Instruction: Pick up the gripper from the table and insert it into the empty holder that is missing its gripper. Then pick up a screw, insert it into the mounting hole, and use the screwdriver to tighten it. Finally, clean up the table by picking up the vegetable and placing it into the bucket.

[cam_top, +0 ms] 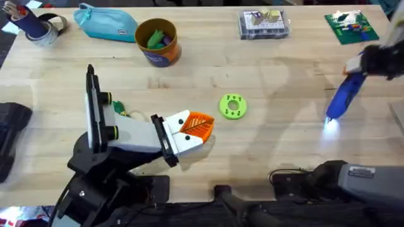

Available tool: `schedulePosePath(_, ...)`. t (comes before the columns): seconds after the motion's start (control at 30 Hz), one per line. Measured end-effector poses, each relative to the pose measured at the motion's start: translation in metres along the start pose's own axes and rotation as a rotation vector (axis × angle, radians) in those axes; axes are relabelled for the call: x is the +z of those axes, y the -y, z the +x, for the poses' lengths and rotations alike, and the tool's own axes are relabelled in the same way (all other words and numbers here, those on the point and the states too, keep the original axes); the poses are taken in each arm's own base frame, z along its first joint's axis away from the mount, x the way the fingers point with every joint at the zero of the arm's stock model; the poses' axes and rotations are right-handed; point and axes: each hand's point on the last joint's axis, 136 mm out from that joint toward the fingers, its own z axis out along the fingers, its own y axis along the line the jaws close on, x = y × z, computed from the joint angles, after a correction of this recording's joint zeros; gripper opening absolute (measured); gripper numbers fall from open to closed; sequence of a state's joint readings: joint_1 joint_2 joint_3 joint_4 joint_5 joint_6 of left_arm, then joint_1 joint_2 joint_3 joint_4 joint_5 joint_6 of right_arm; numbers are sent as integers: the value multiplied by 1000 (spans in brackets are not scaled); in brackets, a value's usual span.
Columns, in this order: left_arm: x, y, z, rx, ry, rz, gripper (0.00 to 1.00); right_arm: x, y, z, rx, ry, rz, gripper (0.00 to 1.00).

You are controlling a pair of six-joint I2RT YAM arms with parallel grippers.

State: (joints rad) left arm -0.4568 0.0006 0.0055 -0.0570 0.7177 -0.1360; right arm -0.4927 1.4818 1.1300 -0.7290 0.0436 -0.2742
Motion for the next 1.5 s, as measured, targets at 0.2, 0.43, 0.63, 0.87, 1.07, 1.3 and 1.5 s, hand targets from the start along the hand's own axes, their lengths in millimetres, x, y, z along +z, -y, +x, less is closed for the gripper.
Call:
schedulePosePath(0.2, 0, 0, 0, 0, 0, 0, 16, -57, 2, -20, 65, 190, 24, 189)
schedulePosePath(0.43, 0, 0, 0, -2, 0, 0, 16, -124, -6, -41, 63, 440, 19, 176)
schedulePosePath(0.63, 0, 0, 0, -3, 0, 0, 16, -166, -30, -43, 21, 587, -46, 164)
schedulePosePath(0.87, 0, 0, 0, -2, 0, 0, 16, -189, -77, -39, -72, 742, -154, 153)
schedulePosePath(1.07, 0, 0, 0, -3, 0, 0, 16, -195, -139, -31, -209, 855, -305, 142)
schedulePosePath(1.3, 0, 0, 0, -3, 0, 0, 16, -197, -215, -15, -374, 951, -500, 131)
schedulePosePath(1.5, 0, 0, 0, -3, 0, -1, 16, -218, -263, 5, -478, 1012, -657, 123)
